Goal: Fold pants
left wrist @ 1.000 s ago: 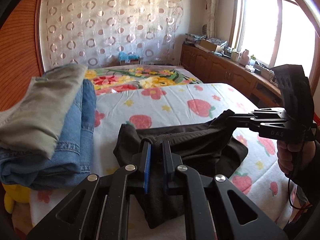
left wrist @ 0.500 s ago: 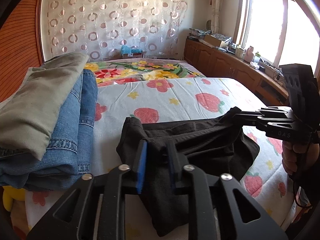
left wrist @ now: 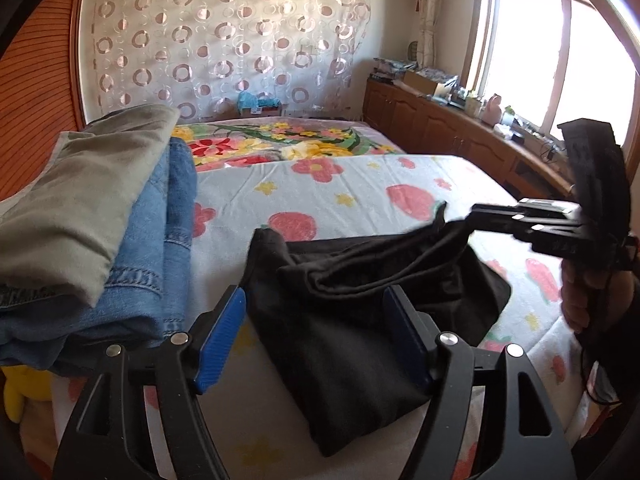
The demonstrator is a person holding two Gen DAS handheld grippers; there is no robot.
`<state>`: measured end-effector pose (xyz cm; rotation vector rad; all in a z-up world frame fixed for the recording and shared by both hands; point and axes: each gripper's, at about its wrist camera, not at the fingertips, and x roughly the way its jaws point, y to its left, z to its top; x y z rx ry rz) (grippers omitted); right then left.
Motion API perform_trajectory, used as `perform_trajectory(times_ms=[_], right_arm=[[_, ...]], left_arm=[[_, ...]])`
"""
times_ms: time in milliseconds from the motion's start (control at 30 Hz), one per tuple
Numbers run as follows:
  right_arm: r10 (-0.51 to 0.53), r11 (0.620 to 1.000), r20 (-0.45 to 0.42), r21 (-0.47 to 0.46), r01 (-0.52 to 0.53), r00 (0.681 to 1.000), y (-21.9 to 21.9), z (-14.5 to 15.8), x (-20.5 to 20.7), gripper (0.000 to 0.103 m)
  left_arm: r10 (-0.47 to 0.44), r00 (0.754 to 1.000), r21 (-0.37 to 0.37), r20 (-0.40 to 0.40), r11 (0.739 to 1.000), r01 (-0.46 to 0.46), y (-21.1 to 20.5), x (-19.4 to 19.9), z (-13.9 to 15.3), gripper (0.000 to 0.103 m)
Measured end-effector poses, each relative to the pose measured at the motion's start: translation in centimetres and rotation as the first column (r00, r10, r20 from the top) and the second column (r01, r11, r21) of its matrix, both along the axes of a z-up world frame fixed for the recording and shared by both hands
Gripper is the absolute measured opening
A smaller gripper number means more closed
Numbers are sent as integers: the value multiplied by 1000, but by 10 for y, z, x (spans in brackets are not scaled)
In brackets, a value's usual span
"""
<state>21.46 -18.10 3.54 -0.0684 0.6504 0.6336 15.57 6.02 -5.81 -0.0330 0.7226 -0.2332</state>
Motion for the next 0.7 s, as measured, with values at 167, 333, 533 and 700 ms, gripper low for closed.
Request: perform_trajectory(times_ms=[167,333,533,700], right_arm=[[35,999,-5,-21,-36,999,-8,-4,-5,33],[74,993,-22,-89,-75,997,1,-13,1,33],[113,984,-1,-139,-112,994,14,-12,15,33],[155,983,-20,-95,-157,988,17,-13,30,1]], left_arm=[[24,998,39,-60,999,-21,1,10,-12,72],[21,996,56,-86,998,-16,0,23,-16,72],[19,996,79,-91,997,-12,-4,34,-16,67],[6,997,83,-82,997,1,-6,39,-13,38]])
